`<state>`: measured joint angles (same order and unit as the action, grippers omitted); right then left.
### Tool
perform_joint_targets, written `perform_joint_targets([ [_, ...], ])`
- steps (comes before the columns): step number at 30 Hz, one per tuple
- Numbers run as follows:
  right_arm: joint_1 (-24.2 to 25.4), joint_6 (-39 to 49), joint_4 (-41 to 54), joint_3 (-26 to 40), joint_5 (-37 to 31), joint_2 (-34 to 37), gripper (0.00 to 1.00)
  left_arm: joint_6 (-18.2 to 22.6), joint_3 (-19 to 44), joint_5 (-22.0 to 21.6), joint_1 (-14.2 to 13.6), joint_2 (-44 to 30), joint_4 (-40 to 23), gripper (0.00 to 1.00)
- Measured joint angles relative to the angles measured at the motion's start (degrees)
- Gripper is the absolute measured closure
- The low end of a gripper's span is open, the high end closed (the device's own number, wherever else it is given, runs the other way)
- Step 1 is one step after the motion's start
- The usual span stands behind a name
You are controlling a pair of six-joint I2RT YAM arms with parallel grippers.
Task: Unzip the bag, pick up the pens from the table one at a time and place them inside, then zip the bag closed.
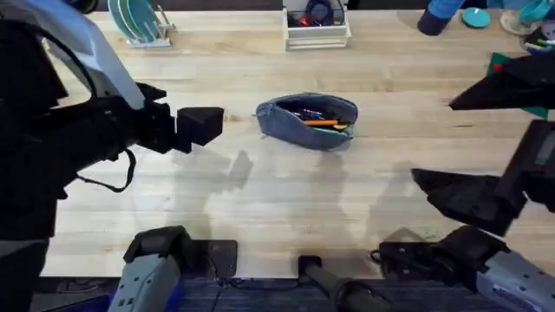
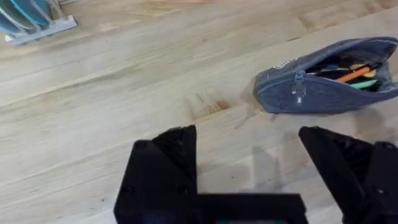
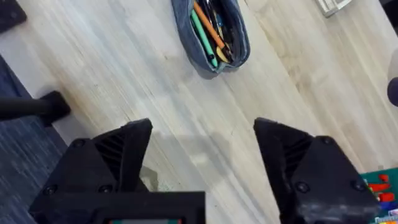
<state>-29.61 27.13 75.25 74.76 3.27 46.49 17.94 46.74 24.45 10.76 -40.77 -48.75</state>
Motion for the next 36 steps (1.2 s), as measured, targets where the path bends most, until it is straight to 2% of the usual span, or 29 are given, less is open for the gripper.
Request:
perform_joint_targets([
  [10, 0.0, 0.38, -0.01, 0.0, 0.0, 0.01, 0.003, -0.01, 0.0, 0.04, 0.0, -0.09, -1.16, 0.005],
  [15, 0.0, 0.38, -0.01, 0.0, 0.0, -0.01, 0.003, 0.09, 0.0, -0.04, 0.07, -0.1, 0.38, 0.007],
  [19, 0.0, 0.38, -0.03, 0.0, 0.0, -0.01, 0.003, 2.81, 0.0, 0.57, 0.15, -0.98, 0.33, 0.007],
  [24, 0.0, 0.38, -0.04, 0.0, 0.0, 0.0, 0.003, 10.05, 0.0, 6.13, 1.81, -5.58, 0.28, 0.007],
  [32, 0.0, 0.38, -0.21, 0.0, 0.0, 0.01, 0.004, 28.99, 0.0, 20.36, 7.87, -12.86, 0.17, 0.007],
  [36, 0.0, 0.38, -0.27, 0.0, 0.0, 0.01, 0.003, 37.75, 0.0, 24.39, 9.46, -17.58, 0.2, 0.007],
])
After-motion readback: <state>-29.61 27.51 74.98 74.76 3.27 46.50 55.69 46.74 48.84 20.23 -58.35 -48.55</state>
